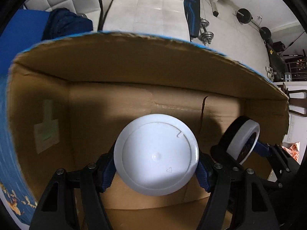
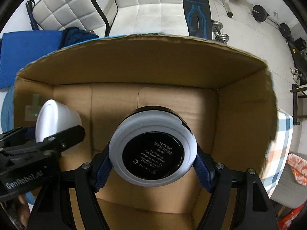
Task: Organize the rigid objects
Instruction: 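Carry the white cap and black-lidded jar with both tools into the cardboard box, then open both tools to drop the cap and jar into the box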
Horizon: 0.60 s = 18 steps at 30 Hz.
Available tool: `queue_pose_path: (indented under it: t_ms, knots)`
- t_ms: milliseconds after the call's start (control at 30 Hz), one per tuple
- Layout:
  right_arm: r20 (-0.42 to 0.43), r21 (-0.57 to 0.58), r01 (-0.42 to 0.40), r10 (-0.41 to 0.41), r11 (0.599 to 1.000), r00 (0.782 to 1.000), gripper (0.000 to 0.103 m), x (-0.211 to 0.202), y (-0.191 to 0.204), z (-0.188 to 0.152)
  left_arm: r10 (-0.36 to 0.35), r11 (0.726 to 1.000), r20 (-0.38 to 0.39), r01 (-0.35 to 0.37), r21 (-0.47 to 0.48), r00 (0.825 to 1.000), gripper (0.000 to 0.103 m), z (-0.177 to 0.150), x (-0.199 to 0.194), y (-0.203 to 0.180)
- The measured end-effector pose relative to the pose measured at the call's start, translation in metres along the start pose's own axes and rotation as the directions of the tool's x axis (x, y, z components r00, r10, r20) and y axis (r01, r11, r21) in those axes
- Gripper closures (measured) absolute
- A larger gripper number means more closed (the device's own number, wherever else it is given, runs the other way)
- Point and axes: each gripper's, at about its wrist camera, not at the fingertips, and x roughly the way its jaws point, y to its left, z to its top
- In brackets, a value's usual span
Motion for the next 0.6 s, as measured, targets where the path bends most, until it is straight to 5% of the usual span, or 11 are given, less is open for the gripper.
queue_pose_path:
  t_ms: [600]
  knots:
    - [-0.127, -0.035, 0.049, -0.053, 0.998, 0.990, 0.020, 0.046, -0.008, 0.023, -0.066, 0.998, -0.077, 0.066, -0.004, 0.995, 0.035, -0.013, 0.004, -0.013]
